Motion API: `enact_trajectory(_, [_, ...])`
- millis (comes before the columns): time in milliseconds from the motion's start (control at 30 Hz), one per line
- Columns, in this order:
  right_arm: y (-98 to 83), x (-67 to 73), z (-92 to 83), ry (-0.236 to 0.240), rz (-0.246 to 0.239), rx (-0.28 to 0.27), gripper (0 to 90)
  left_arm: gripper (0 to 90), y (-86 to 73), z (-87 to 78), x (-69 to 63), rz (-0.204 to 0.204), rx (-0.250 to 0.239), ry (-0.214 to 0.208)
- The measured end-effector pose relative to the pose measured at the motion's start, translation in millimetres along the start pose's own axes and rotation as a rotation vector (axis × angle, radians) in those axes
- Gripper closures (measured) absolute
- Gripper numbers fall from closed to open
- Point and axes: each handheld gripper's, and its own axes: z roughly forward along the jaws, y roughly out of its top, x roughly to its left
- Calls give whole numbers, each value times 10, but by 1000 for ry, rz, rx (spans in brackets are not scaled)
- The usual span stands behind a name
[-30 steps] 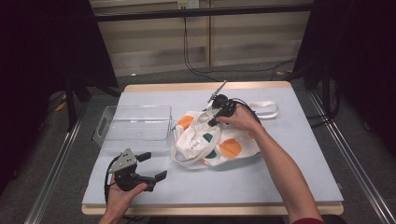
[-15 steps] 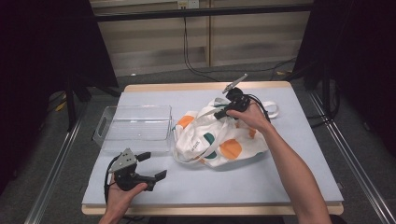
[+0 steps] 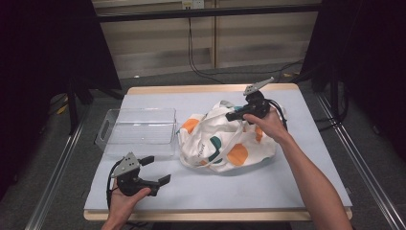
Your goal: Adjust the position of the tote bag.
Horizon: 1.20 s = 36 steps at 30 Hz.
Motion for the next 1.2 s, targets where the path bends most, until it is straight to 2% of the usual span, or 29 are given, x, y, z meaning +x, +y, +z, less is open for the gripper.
enact_trajectory(300, [-135, 141, -298, 0, -11, -67, 863, 55, 0, 7, -2, -3, 0, 1])
enact_trajectory(367, [-154, 183, -364, 7, -19, -88, 863, 56, -3, 14, -3, -7, -15, -16])
enact_trajectory(533, [-215, 269, -498, 15, -27, -126, 863, 58, 3, -1, -3, -7, -31, -23])
enact_trajectory(633, [-274, 354, -554, 14, -38, -135, 863, 77, 19, -26, -30, 5, -46, -5])
enact_trajectory(667, [-303, 380, -578, 18, -36, -146, 863, 77, 27, -32, -40, 12, -51, 1])
enact_trajectory(733, [-365, 430, -627, 14, -43, -145, 863, 77, 27, -21, -53, 7, -64, -14])
enact_trajectory(800, [-413, 467, -675, 14, -44, -150, 863, 78, 28, -21, -58, 9, -58, -12])
enact_trajectory(933, [-580, 553, -810, -14, -46, -175, 863, 91, 34, -19, -66, 12, -54, -4])
enact_trajectory(1067, [-676, 625, -844, -8, -51, -191, 863, 111, 40, 4, -66, 9, -65, -26])
enact_trajectory(1100, [-699, 658, -851, -11, -57, -193, 863, 112, 46, 11, -77, 4, -70, -12])
enact_trajectory(1133, [-732, 691, -860, -1, -56, -199, 863, 112, 51, 10, -73, 14, -71, -11])
enact_trajectory(1200, [-795, 745, -868, -1, -61, -198, 863, 117, 59, 9, -88, 4, -78, -11])
